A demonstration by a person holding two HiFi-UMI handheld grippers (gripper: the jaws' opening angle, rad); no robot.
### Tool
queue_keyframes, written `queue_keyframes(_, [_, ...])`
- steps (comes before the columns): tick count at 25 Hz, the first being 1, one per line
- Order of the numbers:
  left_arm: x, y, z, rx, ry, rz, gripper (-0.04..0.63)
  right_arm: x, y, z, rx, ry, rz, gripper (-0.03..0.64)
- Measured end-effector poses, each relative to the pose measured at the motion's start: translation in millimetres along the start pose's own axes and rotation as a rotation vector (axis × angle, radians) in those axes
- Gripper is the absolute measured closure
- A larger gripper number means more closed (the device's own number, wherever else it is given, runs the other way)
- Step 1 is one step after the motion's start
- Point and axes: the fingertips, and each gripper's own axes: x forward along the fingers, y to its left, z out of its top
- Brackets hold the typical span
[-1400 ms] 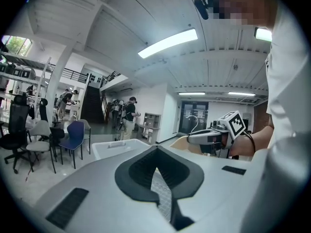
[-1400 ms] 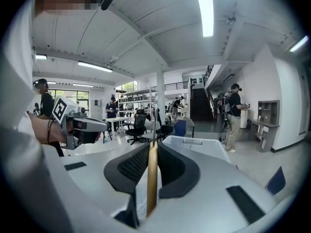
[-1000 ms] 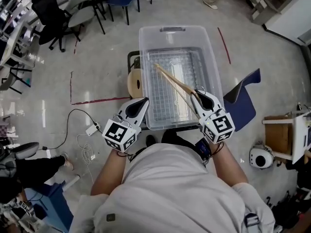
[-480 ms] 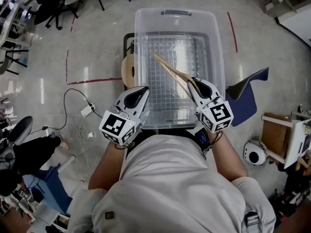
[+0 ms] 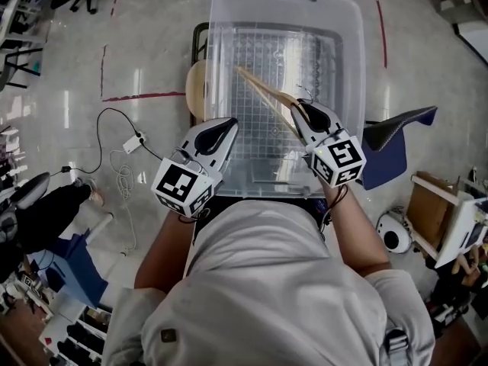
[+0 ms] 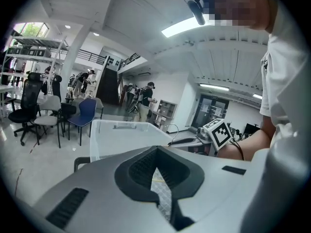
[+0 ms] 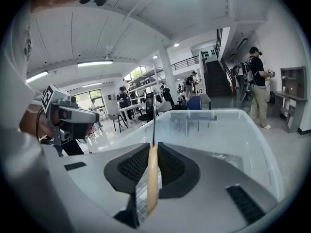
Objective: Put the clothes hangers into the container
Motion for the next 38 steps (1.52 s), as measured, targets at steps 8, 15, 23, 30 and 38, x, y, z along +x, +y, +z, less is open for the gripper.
queue_keyframes(8, [25, 5, -24, -0.046, 0.041, -0.017, 0.578, 41, -13, -53, 0.017, 0.082, 0.048, 0.552])
queue_keyframes(15, [44, 7, -42, -0.074, 0.062, -0.028, 0.578, 67, -26, -105, 0.069, 0.144, 0.07, 0.552])
queue_keyframes(23, [54, 14, -51, -0.128, 0.063, -0.019, 0.578, 88, -44, -160, 0.134, 0.203, 0.082, 0.551])
queue_keyframes(30, [57, 14, -60, -0.136, 0.066, -0.024, 0.578, 95, -54, -203, 0.199, 0.308, 0.096, 0.55])
queue_keyframes(38, [63, 13, -59, -0.151, 0.07, -0.034, 0.578, 106, -96, -218, 0.28, 0.319, -0.003, 0.525])
